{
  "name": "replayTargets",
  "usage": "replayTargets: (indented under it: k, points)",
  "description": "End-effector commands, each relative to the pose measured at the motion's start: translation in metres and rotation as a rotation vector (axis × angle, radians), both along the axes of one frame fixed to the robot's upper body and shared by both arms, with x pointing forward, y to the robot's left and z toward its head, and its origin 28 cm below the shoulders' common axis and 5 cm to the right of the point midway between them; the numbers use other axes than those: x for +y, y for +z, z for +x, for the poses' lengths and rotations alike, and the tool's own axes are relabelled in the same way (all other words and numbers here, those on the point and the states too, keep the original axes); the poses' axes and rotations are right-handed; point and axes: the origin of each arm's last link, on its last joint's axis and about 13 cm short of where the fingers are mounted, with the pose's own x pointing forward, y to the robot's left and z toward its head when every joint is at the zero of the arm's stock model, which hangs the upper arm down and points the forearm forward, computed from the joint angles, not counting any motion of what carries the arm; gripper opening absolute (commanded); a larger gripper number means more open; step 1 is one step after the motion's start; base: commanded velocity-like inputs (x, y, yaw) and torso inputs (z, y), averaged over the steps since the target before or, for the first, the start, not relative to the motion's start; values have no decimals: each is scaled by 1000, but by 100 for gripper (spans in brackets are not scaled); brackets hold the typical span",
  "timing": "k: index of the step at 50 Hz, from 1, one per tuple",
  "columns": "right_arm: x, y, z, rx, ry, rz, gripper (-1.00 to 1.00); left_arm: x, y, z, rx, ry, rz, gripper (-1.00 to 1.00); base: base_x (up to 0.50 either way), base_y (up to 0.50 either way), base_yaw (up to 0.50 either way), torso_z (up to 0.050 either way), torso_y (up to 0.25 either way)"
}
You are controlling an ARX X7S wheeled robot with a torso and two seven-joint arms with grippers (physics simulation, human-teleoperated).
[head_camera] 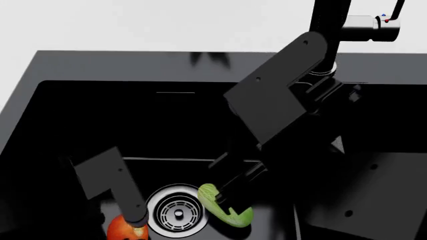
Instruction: Pick the vegetables from the sink and place them on the cutting board.
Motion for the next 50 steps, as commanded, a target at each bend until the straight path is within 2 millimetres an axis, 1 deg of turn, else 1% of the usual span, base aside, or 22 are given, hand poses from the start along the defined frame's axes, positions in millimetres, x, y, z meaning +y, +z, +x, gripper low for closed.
replayTargets:
  k: [1,4,12,17,23,32,37,50]
  points:
    - [1,-3,4,11,13,-1,100,-2,-11,14,44,14,36,100,0,0,0,0,0]
    - [1,-3,4,12,19,3,100,-2,-15,18,52,23,45,100,0,0,0,0,0]
    - [-8,-6,15,17,-5,6,100,0,-31,37,82,48,66,100,0,0,0,0,0]
    - [-11,-7,20,16,-26,10,100,2,-40,38,104,52,73,100,0,0,0,0,0]
    - [-13,-9,20,15,-34,15,100,0,-49,39,123,46,74,100,0,0,0,0,0]
    - [-15,-11,18,17,-39,17,100,-1,-52,44,132,55,73,100,0,0,0,0,0]
    - [-16,-13,18,21,-43,20,100,-2,-57,48,142,62,69,100,0,0,0,0,0]
    - [-17,-14,18,23,-46,20,100,-3,-72,49,174,63,83,100,0,0,0,0,0]
